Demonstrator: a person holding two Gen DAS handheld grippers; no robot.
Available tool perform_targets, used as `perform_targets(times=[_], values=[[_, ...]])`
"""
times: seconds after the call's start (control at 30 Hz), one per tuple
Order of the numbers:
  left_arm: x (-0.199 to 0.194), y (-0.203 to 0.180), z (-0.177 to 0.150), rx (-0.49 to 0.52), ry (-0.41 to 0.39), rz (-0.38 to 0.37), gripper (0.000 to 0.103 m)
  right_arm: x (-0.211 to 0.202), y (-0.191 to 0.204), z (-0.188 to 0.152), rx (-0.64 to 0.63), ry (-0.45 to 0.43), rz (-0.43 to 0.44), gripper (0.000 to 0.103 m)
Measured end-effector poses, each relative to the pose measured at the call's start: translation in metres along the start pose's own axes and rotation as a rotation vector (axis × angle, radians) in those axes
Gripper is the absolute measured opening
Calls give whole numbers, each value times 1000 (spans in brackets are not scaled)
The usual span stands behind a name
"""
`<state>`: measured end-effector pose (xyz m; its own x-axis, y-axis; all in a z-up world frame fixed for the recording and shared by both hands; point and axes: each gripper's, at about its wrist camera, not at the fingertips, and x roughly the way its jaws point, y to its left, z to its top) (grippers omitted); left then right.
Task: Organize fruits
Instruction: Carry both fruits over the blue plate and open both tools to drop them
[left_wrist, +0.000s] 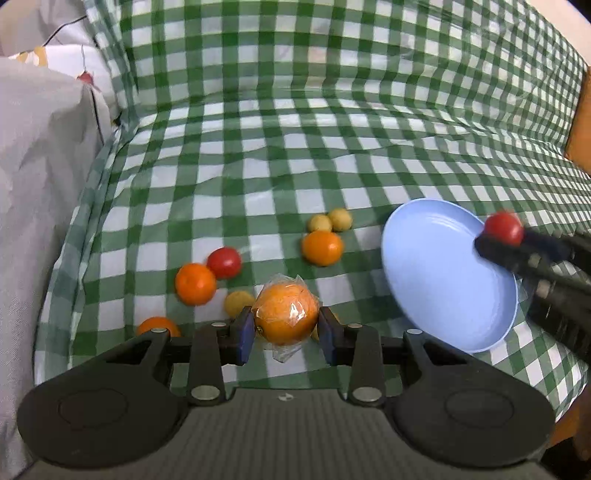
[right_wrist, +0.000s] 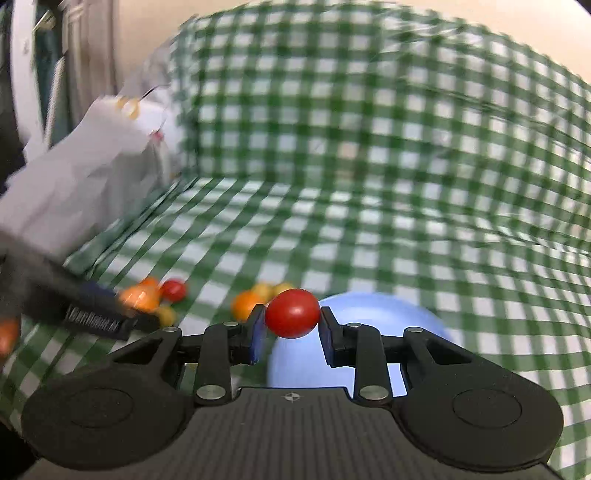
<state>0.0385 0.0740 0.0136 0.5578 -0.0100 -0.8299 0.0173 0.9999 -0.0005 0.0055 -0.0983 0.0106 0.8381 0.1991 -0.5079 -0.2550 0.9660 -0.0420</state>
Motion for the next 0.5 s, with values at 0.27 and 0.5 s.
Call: perform_targets(times=[0.27, 0.5], values=[[2, -26, 6, 12, -47, -26, 40, 7, -40, -13, 54, 53, -110, 32], [8, -55, 11, 37, -66, -49, 40, 11, -57, -21, 72, 93, -151, 32]])
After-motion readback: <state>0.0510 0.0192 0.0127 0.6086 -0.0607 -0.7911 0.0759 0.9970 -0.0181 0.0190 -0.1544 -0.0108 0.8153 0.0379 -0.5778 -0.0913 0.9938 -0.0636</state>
